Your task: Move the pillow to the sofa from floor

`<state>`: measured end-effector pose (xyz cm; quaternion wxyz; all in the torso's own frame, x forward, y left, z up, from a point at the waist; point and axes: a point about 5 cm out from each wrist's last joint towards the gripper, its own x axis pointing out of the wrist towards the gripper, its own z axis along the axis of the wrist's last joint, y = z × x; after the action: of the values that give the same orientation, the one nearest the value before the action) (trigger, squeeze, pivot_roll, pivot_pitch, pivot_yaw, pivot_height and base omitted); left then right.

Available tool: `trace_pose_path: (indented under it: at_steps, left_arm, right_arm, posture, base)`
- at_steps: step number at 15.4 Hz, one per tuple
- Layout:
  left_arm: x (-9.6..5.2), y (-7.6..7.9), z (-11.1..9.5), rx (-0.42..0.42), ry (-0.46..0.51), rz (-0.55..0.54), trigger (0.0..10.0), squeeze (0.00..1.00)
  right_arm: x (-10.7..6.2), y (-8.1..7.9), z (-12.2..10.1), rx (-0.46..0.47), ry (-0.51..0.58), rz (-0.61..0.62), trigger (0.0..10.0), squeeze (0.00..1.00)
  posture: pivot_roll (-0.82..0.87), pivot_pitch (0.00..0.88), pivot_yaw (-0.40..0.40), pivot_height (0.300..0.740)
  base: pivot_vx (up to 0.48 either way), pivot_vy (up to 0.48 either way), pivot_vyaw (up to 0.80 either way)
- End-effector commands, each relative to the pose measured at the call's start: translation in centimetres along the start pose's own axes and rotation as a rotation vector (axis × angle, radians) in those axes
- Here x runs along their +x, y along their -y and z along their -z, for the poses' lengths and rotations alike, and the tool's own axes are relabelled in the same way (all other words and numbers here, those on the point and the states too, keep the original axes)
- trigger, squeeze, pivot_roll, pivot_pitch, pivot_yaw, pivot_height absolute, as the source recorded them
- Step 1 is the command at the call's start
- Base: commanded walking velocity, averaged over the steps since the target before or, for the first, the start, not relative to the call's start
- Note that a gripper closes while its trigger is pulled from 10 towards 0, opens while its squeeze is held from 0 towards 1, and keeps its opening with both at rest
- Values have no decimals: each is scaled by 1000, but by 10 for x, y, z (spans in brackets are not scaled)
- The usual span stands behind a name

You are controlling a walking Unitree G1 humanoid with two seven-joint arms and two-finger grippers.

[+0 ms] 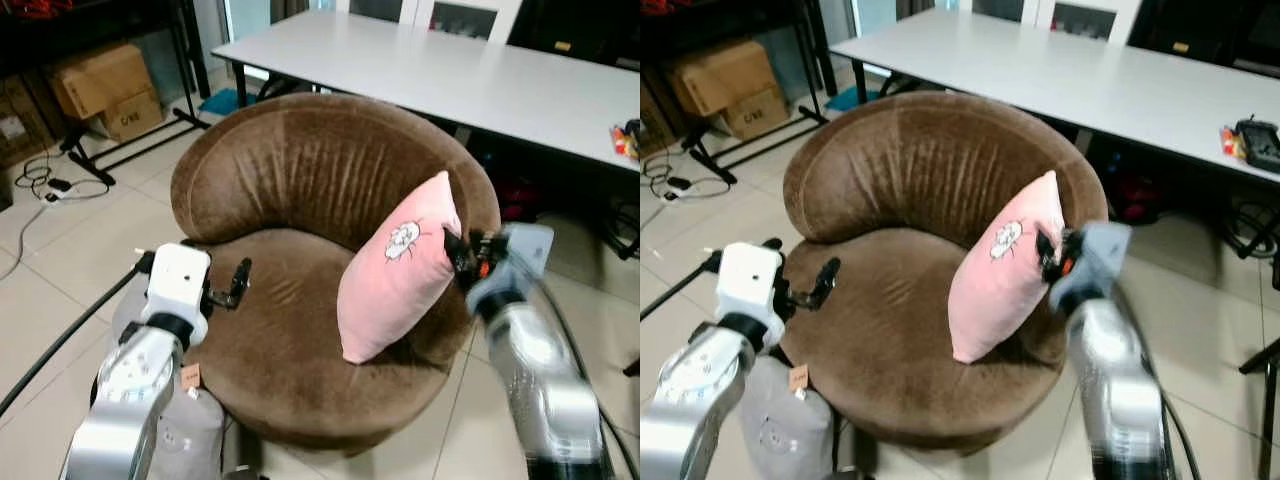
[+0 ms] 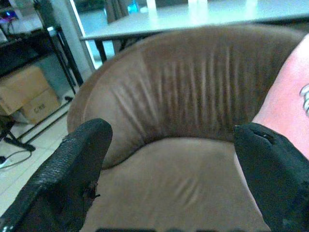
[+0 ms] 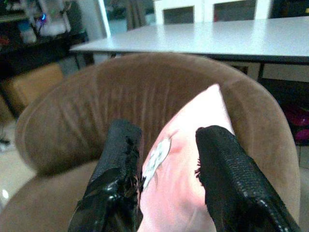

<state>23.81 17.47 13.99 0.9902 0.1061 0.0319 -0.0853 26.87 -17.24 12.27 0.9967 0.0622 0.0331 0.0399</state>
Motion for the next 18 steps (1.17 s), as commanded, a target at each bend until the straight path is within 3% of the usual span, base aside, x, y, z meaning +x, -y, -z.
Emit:
trace_pose_path:
  at_steps: [1, 3, 6, 12, 18]
  left_arm:
    - [-3, 1, -9, -18, 59, -22, 10000, 0]
    - [-9, 0, -5, -26, 52, -44, 10000, 0]
    - [-12, -4, -3, 6, 47, -54, 10000, 0]
    - [-10, -2, -6, -2, 65, -55, 10000, 0]
    - [-7, -3, -6, 10, 71, -54, 10000, 0]
  right_arm:
    - [-5, -7, -2, -22, -18, 1, 10000, 0]
    - [-11, -16, -6, -25, -42, -39, 10000, 0]
    - [-8, -12, -6, -59, -72, -13, 10000, 0]
    - [-8, -13, -5, -65, -84, -15, 10000, 0]
    - [-7, -15, -6, -76, -86, -20, 10000, 0]
  posture:
    - [-27, 0, -9, 740]
    - [-23, 0, -20, 740]
    - [-14, 0, -34, 740]
    - [-16, 0, -31, 740]
    - [-20, 0, -27, 740]
  base:
    - [0, 0, 0]
    - [0, 0, 0]
    - [0, 0, 0]
    - [0, 0, 0]
    - [-214, 0, 0]
